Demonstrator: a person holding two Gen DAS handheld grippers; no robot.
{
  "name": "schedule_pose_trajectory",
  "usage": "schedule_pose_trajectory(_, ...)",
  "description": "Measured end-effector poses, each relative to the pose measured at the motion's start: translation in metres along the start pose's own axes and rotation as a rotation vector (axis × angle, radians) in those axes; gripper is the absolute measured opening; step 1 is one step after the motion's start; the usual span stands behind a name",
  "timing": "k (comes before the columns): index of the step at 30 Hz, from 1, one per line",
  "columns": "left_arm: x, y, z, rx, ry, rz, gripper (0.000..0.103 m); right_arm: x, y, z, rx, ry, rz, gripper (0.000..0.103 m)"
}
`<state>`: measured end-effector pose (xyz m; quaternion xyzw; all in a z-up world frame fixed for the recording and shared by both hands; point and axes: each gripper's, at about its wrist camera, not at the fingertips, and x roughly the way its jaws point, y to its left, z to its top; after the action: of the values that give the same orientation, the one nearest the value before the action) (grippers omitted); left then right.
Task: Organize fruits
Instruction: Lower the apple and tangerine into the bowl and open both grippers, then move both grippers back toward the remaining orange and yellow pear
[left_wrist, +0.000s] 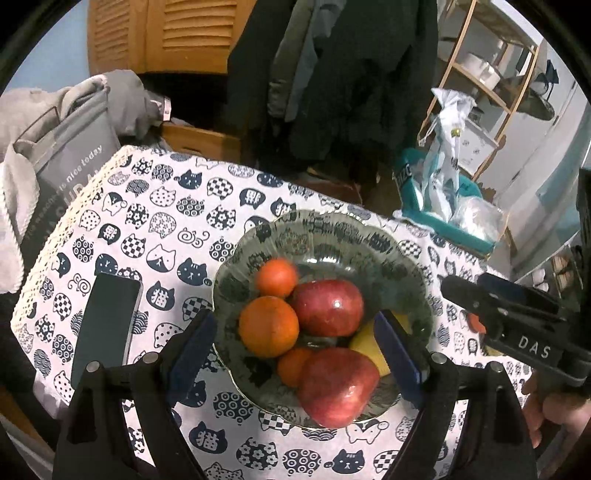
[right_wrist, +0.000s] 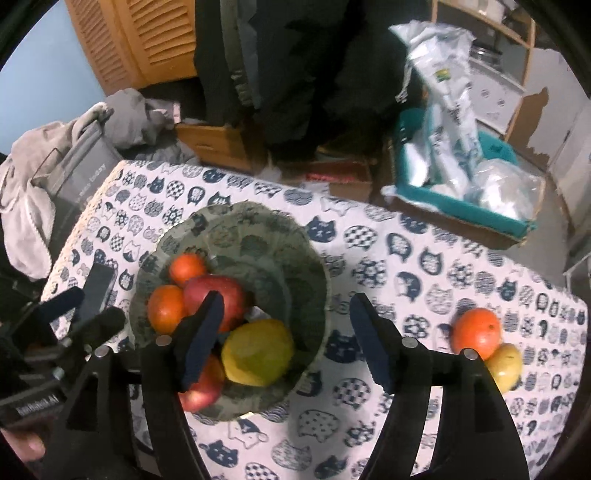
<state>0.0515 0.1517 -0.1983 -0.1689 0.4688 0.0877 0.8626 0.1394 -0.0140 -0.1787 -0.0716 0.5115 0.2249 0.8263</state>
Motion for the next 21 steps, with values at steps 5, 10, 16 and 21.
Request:
schedule_pose_trajectory(5,-0.015,-0.007,0.003,0.003,-0.031,-0.017,0.088,-0.023,-0.012,-0.006,0.003,-0.028,-0.063,0.072)
schedule_pose_trajectory(10,-0.032,-0.022,0.005,0.026,-0.066,-0.036,0.088,-0.046,-0.025,-0.014,0.012,-0.057,-0.112,0.073)
schedule_pose_trajectory(16,-0.047,-0.042,0.005,0.061,-0.092,-0.061,0.088,-0.076,-0.042,-0.027,0.017,-0.098,-0.156,0.078)
schedule_pose_trajectory(21,-0.059,-0.060,0.003,0.091,-0.113,-0.081,0.088,-0.097,-0.059,-0.040,0.039,-0.120,-0.173,0.079)
